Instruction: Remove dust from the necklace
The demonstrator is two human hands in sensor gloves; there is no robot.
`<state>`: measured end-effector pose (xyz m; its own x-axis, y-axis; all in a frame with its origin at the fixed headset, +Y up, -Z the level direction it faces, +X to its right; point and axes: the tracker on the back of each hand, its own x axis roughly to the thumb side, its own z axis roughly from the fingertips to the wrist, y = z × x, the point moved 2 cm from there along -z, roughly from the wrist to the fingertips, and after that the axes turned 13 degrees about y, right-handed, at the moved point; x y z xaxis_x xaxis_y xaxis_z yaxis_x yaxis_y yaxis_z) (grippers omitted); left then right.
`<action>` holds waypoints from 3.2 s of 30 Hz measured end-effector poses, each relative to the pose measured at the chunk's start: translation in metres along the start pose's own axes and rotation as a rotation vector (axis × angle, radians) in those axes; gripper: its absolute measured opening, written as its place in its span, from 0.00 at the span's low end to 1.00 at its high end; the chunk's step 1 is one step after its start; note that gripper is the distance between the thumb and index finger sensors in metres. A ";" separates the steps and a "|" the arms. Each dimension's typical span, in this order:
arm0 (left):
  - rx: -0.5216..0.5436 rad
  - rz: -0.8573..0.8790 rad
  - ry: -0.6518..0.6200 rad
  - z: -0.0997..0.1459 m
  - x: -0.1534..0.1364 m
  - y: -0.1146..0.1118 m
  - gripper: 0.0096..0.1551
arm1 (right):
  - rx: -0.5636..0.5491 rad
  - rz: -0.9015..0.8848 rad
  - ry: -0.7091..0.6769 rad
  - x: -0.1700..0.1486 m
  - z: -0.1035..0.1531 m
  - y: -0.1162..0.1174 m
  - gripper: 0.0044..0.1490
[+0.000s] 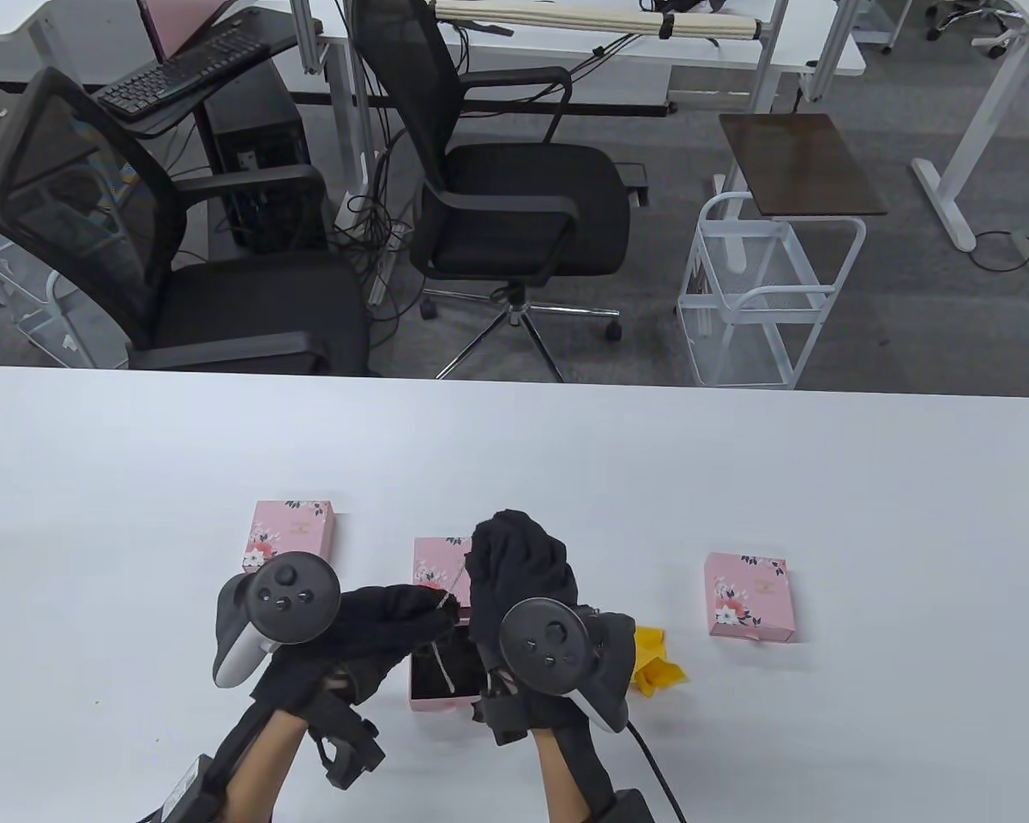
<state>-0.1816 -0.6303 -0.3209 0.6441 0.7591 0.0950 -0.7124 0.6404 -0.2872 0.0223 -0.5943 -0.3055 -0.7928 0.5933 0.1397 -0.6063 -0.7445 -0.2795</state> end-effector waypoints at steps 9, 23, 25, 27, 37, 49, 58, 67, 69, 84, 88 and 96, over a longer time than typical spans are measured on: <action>0.009 0.228 -0.005 0.010 -0.001 0.012 0.21 | 0.122 -0.079 0.059 -0.004 0.000 0.020 0.26; 0.174 0.227 0.120 0.007 -0.015 0.006 0.20 | 0.006 -0.222 0.071 -0.017 0.048 0.046 0.33; 0.168 0.216 0.118 0.007 -0.014 0.004 0.20 | -0.025 -0.206 0.060 -0.017 0.050 0.047 0.34; 0.171 0.244 0.111 0.007 -0.012 0.002 0.21 | -0.051 -0.191 0.056 -0.016 0.053 0.046 0.35; 0.116 0.279 0.095 0.008 -0.005 -0.017 0.21 | -0.035 -0.266 0.073 -0.017 0.054 0.054 0.30; 0.155 0.323 0.113 0.007 -0.014 -0.009 0.20 | -0.020 -0.310 0.093 -0.023 0.051 0.054 0.21; 0.191 0.356 0.117 0.010 -0.022 0.012 0.20 | 0.027 -0.273 0.082 -0.022 0.050 0.060 0.21; 0.309 0.356 0.099 0.021 -0.023 0.034 0.21 | 0.104 -0.241 0.114 -0.031 0.045 0.076 0.21; 0.341 0.338 0.093 0.024 -0.021 0.037 0.21 | 0.126 -0.240 0.118 -0.031 0.045 0.079 0.21; 0.530 0.268 0.043 0.041 -0.015 0.054 0.20 | 0.215 -0.239 0.137 -0.033 0.045 0.092 0.21; 0.542 0.278 0.051 0.041 -0.017 0.056 0.20 | 0.221 -0.231 0.136 -0.032 0.045 0.092 0.21; 0.528 0.291 0.035 0.040 -0.020 0.060 0.19 | 0.231 -0.225 0.128 -0.032 0.046 0.094 0.21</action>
<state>-0.2483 -0.6020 -0.3014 0.4045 0.9132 0.0497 -0.8969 0.3856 0.2164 -0.0124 -0.6973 -0.2924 -0.6327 0.7728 0.0493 -0.7744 -0.6320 -0.0306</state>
